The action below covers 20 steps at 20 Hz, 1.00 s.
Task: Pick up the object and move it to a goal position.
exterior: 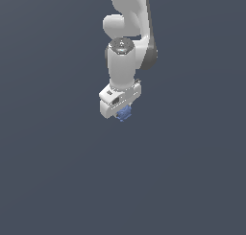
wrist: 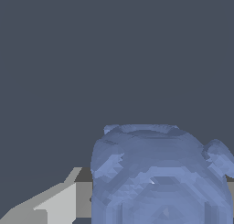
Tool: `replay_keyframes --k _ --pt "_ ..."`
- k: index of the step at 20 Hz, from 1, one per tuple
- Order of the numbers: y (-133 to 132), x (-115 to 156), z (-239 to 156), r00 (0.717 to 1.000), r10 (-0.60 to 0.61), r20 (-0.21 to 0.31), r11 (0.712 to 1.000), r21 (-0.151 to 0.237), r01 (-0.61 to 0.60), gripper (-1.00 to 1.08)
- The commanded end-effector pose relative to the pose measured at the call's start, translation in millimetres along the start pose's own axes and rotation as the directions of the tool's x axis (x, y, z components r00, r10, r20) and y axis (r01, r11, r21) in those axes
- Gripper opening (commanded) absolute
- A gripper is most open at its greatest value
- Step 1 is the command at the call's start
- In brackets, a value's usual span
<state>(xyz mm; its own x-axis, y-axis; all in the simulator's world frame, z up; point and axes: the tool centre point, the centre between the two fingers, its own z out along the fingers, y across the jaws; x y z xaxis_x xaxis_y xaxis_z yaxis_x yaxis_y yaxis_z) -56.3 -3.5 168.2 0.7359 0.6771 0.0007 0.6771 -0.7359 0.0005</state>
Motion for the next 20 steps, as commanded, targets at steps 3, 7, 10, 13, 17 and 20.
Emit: replay_keyframes --k 3,7,10,13,17,20 --pt "2 -2 -44 1.0 -0.001 0.0 1.0 0.001 0.001 -1.0" --pt "5 -3 -75 1.0 -0.001 0.0 1.0 0.001 0.001 -1.0" --pt "6 -3 -93 1.0 0.0 0.0 1.0 0.001 0.0 -1.0" --pt "8 -3 -105 1.0 0.0 0.0 1.0 0.001 0.0 -1.0" --pt "9 -3 -114 1.0 0.0 0.0 1.0 0.001 0.0 -1.0" --pt "10 -3 -115 1.0 0.0 0.001 1.0 0.001 0.0 -1.0"
